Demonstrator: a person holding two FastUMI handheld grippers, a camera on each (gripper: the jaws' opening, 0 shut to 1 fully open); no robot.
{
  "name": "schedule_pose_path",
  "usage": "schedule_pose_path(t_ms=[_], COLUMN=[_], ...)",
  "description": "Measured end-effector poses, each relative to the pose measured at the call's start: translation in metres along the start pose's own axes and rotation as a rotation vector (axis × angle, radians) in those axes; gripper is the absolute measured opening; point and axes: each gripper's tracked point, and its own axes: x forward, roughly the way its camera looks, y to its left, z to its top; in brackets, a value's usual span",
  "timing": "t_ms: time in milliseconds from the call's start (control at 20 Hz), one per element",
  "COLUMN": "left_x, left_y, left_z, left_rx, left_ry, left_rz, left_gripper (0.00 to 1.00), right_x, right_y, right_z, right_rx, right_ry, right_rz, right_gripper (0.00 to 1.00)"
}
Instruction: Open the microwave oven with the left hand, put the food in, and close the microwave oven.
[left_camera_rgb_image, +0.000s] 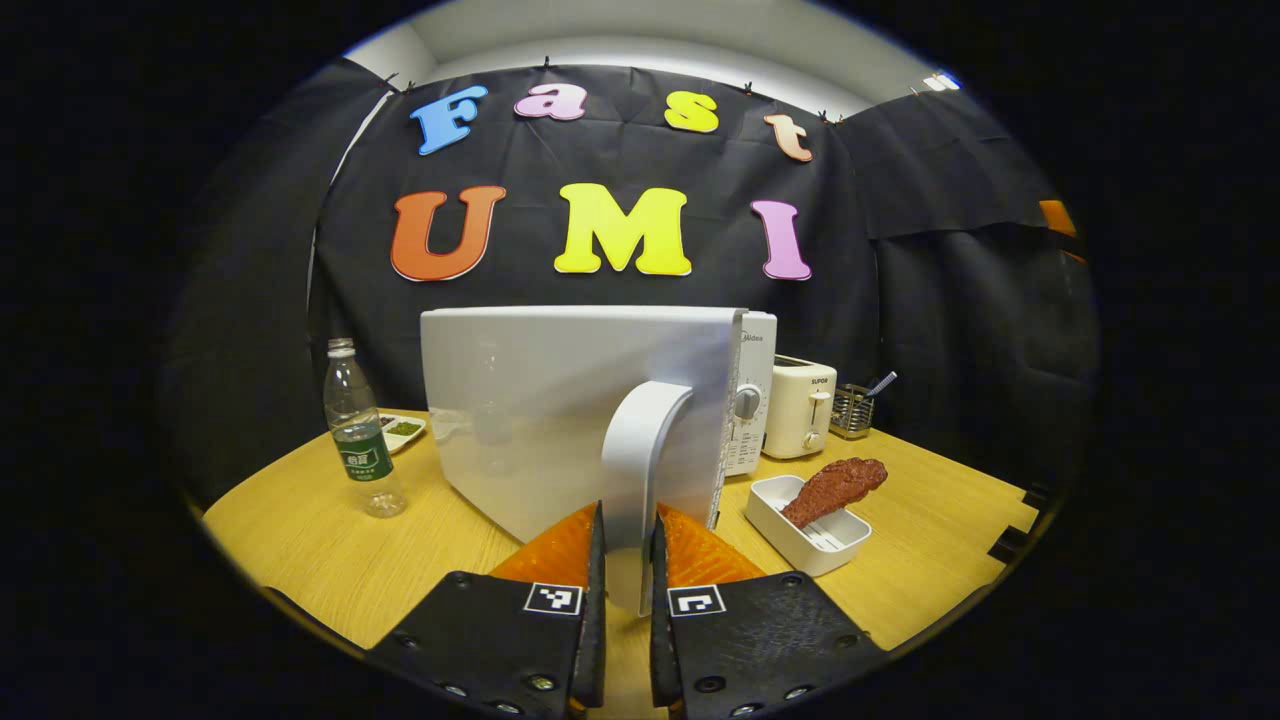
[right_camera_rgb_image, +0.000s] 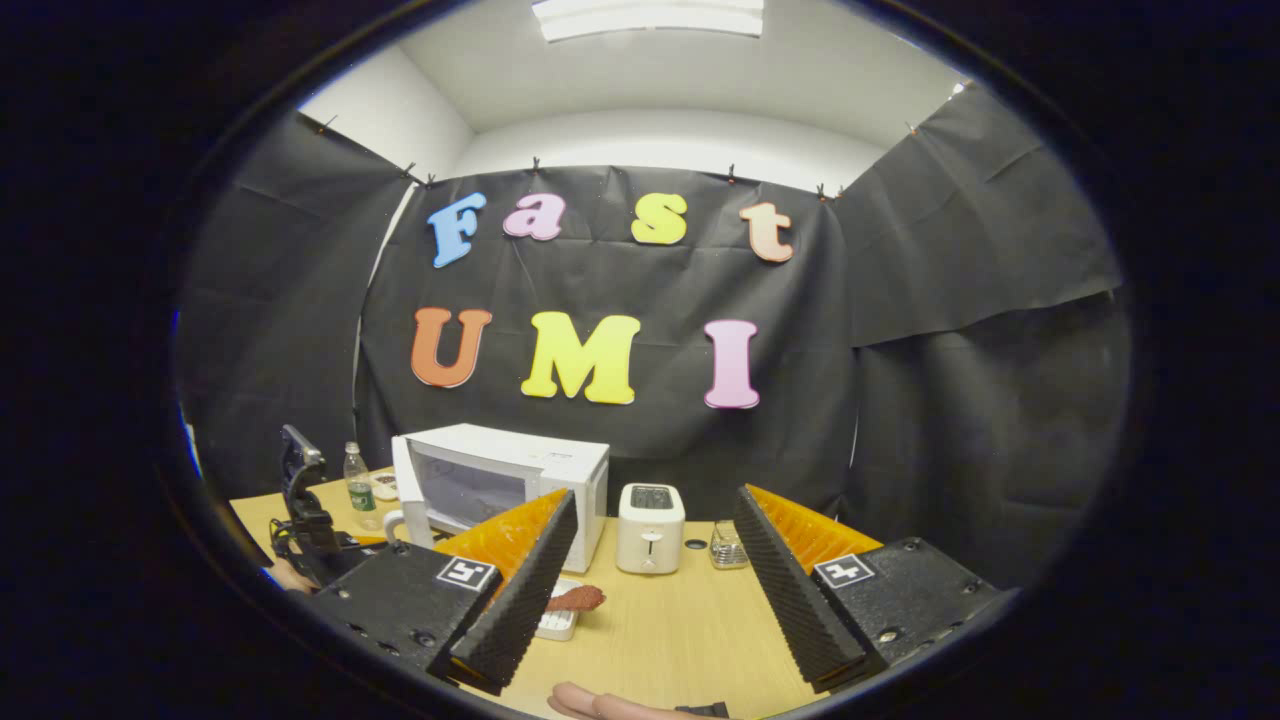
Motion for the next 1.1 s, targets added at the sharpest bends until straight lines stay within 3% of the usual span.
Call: schedule_pose_path(t_ms=[50, 100, 150, 250, 300, 350, 400, 500, 550, 600, 650, 700, 750, 800, 1050, 1100], left_x=[-0.009, -0.018, -0.027, -0.045, -0.053, -0.062, -0.075, -0.099, -0.108, -0.12, -0.127, -0.137, -0.144, -0.15, -0.174, -0.177], left_y=[0.01, 0.022, 0.034, 0.06, 0.073, 0.083, 0.094, 0.117, 0.126, 0.135, 0.143, 0.151, 0.156, 0.16, 0.154, 0.152], left_z=[-0.002, -0.003, -0.005, -0.008, -0.011, -0.016, -0.017, -0.014, -0.011, -0.009, -0.006, -0.002, 0.0, 0.004, 0.025, 0.032], left_rx=[0.005, 0.002, -0.006, -0.019, -0.023, -0.028, -0.038, -0.048, -0.049, -0.049, -0.05, -0.05, -0.054, -0.054, -0.048, -0.049], left_ry=[-0.006, -0.008, -0.011, -0.008, 0.0, 0.013, 0.022, 0.009, -0.001, -0.005, -0.011, -0.019, -0.023, -0.035, -0.054, -0.062], left_rz=[0.011, 0.024, 0.041, 0.082, 0.098, 0.106, 0.113, 0.142, 0.155, 0.172, 0.193, 0.219, 0.236, 0.25, 0.28, 0.285], left_gripper=[0.17, 0.17, 0.17, 0.16, 0.16, 0.21, 0.23, 0.36, 0.5, 0.58, 0.75, 0.81, 0.72, 0.87, 0.92, 0.83], right_x=[-0.002, -0.003, -0.004, -0.005, -0.005, -0.006, -0.006, -0.004, -0.004, -0.003, -0.001, 0.001, 0.003, 0.006, 0.028, 0.036], right_y=[0.003, 0.007, 0.011, 0.016, 0.019, 0.021, 0.022, 0.023, 0.024, 0.025, 0.024, 0.024, 0.024, 0.025, 0.015, 0.013], right_z=[-0.001, -0.001, -0.002, -0.004, -0.004, -0.005, -0.005, -0.007, -0.008, -0.009, -0.012, -0.013, -0.015, -0.016, -0.029, -0.032], right_rx=[-0.003, -0.006, -0.008, -0.008, -0.008, -0.008, -0.006, -0.003, -0.002, -0.001, 0.002, 0.006, 0.011, 0.015, 0.004, 0.003], right_ry=[-0.003, -0.002, 0.0, 0.005, 0.008, 0.011, 0.013, 0.017, 0.02, 0.025, 0.031, 0.038, 0.045, 0.053, 0.095, 0.11], right_rz=[0.006, 0.014, 0.021, 0.032, 0.037, 0.041, 0.044, 0.046, 0.047, 0.047, 0.046, 0.045, 0.044, 0.043, 0.026, 0.025], right_gripper=[0.91, 1.0, 0.91, 0.91, 1.0, 1.0, 0.91, 0.91, 0.91, 0.91, 0.91, 0.91, 1.0, 1.0, 1.0, 1.0])
